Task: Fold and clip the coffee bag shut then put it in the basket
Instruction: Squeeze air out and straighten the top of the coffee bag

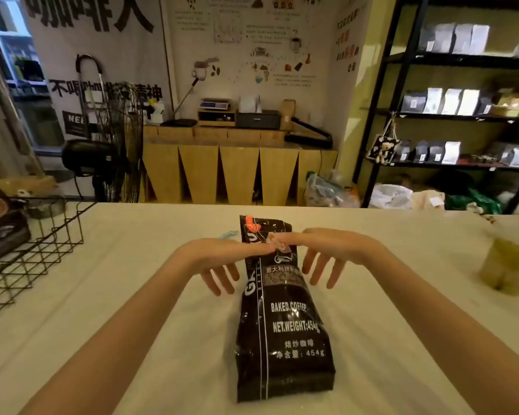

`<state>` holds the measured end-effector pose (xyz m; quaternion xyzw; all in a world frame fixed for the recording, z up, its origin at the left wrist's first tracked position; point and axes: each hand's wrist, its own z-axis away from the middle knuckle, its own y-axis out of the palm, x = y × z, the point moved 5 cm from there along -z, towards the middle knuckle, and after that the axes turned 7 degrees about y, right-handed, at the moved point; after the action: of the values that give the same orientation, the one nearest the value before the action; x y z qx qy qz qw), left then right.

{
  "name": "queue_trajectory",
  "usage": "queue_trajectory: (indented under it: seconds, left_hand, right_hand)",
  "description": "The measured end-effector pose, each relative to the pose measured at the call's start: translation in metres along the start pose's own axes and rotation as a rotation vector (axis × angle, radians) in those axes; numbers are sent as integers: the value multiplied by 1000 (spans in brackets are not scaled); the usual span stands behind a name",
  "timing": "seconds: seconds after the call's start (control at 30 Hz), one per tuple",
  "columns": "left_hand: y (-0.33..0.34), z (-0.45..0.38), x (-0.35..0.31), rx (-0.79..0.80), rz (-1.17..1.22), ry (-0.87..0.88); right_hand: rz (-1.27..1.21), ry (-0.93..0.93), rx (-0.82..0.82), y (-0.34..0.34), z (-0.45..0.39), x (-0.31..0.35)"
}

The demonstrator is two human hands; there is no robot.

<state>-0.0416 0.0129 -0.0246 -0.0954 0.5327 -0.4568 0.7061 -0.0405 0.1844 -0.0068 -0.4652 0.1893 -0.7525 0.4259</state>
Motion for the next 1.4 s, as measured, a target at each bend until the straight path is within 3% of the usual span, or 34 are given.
queue_trajectory:
  seconds: [0.1, 0.3, 0.43, 0.6, 0.9, 1.0, 1.13, 1.2, 1.27, 1.4]
  left_hand:
    - [17, -3, 9, 75, 18, 31]
    - [28, -9, 16, 28, 189, 126]
    - [31, -4, 10, -5, 261, 144]
    - [26, -4, 1, -131, 417, 199]
    - [-8, 9, -27, -491, 448, 595]
    - [-5, 7, -23, -520, 414, 621]
    - [3, -1, -21, -498, 461, 644]
    - [4, -3, -21, -494, 457, 648]
    - [4, -3, -22, -487, 450, 654]
    - [3, -4, -24, -504, 426, 661]
  right_hand:
    - [-97, 17, -13, 10, 1, -7]
    - [-264, -18, 64, 33, -4, -15]
    - [-319, -50, 2, 33, -4, -17]
    - [-431, -143, -140, 18, 2, -13]
    - [-504, -456, -444, -15, 15, 9]
    - [-449, -483, -437, -17, 15, 13]
    - [-538, -618, -730, -46, 37, 27]
    - [-347, -729, -911, -58, 55, 43]
    - [19, -821, -1061, -62, 69, 66]
    - [709, -883, -967, -45, 69, 115]
